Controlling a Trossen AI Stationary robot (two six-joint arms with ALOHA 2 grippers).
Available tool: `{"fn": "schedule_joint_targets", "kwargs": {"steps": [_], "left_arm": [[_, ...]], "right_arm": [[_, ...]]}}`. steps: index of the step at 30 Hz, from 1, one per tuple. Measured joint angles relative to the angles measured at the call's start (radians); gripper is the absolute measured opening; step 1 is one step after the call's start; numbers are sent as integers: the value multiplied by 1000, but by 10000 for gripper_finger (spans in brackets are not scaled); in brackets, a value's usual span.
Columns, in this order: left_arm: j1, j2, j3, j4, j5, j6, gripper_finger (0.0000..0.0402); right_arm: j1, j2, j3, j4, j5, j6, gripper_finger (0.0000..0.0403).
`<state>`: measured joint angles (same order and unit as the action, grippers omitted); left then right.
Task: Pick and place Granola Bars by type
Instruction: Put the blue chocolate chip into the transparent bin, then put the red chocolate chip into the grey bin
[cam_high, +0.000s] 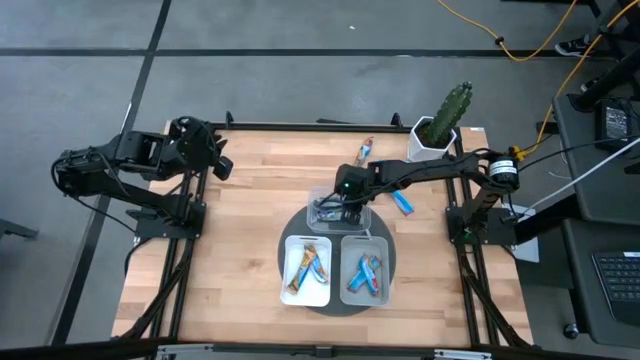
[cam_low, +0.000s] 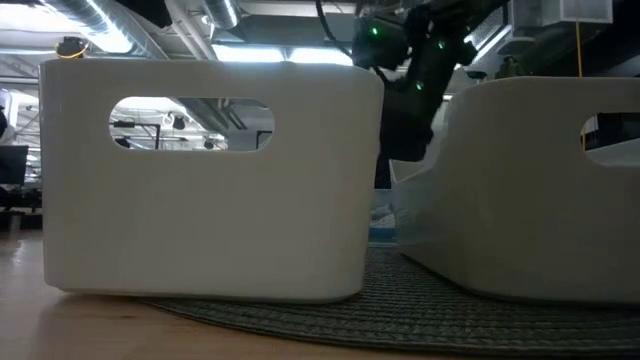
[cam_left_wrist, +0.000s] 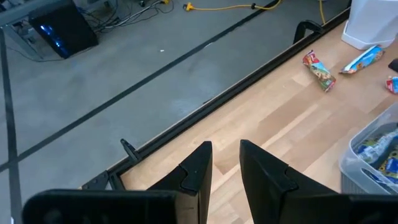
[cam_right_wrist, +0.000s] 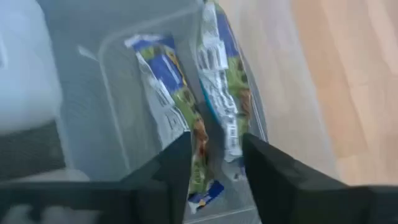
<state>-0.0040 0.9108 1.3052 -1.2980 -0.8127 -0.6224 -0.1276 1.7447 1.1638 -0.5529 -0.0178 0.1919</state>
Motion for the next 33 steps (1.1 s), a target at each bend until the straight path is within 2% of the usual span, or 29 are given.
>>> {"fn": "schedule_joint_targets", "kwargs": {"steps": [4, 7, 12, 15, 19, 25, 33], "left_arm": [[0, 0, 0, 0, 13, 10, 75], [0, 0, 0, 0, 27, 41, 75], [0, 0, 0, 0, 26, 77, 75], [0, 0, 0, 0, 27, 87, 75], [0, 0, 0, 0, 48, 98, 75], [0, 0, 0, 0, 59, 130, 75], [0, 0, 0, 0, 59, 89, 75]], "right_arm": [[0, 0, 108, -147, -2, 41, 191], [2, 0, 190, -320, 28, 74, 209], [25, -1, 289, -583, 131, 125, 211], [37, -9, 295, -682, 164, 165, 204], [50, -41, 241, -741, 166, 223, 196], [53, -149, 80, -739, 166, 331, 194], [46, -350, -163, -560, 189, 431, 194]]}}
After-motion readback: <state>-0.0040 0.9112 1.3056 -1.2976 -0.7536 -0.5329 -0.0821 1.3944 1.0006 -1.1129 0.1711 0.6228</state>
